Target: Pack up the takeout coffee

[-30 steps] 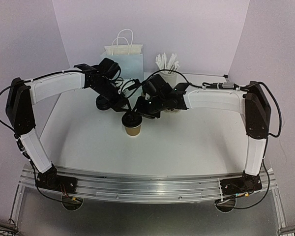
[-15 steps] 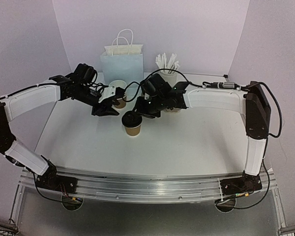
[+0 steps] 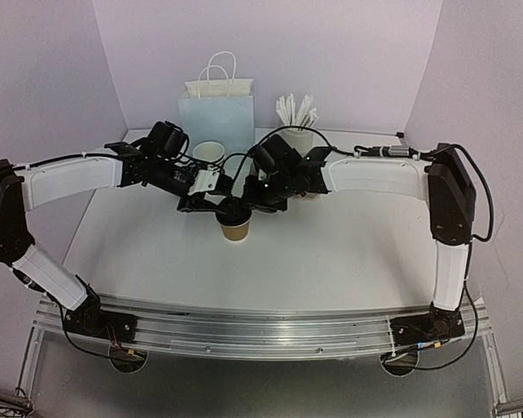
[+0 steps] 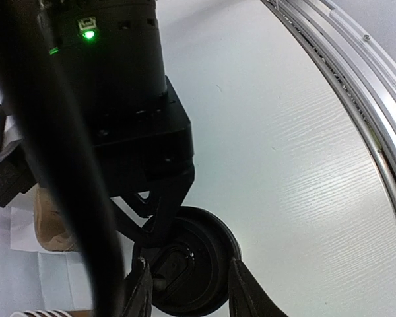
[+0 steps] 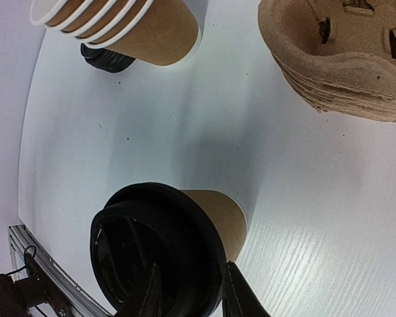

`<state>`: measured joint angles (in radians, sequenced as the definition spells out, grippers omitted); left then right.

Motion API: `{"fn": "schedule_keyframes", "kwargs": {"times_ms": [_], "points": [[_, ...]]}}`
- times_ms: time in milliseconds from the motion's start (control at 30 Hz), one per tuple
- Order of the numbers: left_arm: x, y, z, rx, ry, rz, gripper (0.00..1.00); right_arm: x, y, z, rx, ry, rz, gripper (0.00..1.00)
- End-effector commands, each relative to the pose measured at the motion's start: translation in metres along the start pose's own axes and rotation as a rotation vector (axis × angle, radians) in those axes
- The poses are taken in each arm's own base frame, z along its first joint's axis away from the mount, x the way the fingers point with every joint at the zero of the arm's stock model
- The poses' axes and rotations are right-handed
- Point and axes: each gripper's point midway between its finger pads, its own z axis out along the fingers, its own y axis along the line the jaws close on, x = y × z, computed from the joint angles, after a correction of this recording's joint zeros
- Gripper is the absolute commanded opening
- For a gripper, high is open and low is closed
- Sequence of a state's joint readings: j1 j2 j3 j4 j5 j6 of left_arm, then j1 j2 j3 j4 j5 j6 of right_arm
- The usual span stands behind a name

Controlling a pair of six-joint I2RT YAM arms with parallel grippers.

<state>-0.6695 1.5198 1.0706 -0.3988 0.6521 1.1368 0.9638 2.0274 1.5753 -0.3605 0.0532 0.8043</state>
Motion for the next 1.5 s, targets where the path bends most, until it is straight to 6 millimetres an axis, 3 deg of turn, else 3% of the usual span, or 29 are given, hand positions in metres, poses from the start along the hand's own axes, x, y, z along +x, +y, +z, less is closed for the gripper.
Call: {"fn": "schedule_keyframes", "kwargs": {"times_ms": [0,400,600,867,1133,1467], "points": [[0.004,-0.009,0.008,0.034,-0.012,0.046,0.39,-0.005,0.007,-0.008,-0.003,-0.015,-0.009,0.28],[0.028,-0.004,0.021,0.027,0.070,0.054,0.40,-0.012,0.017,-0.018,-0.012,-0.037,-0.034,0.26],[0.030,-0.001,0.025,0.029,0.076,0.020,0.38,-0.015,0.020,-0.026,-0.010,-0.056,-0.037,0.25],[0.032,0.001,0.027,0.032,0.082,0.014,0.36,-0.007,0.024,-0.016,-0.026,-0.020,-0.037,0.24],[0.013,0.003,0.011,0.032,0.055,0.033,0.36,-0.012,0.029,-0.025,-0.027,-0.050,-0.056,0.23],[0.031,0.012,0.025,0.012,0.106,0.029,0.35,-0.001,0.023,-0.008,-0.018,-0.004,-0.036,0.23]]}}
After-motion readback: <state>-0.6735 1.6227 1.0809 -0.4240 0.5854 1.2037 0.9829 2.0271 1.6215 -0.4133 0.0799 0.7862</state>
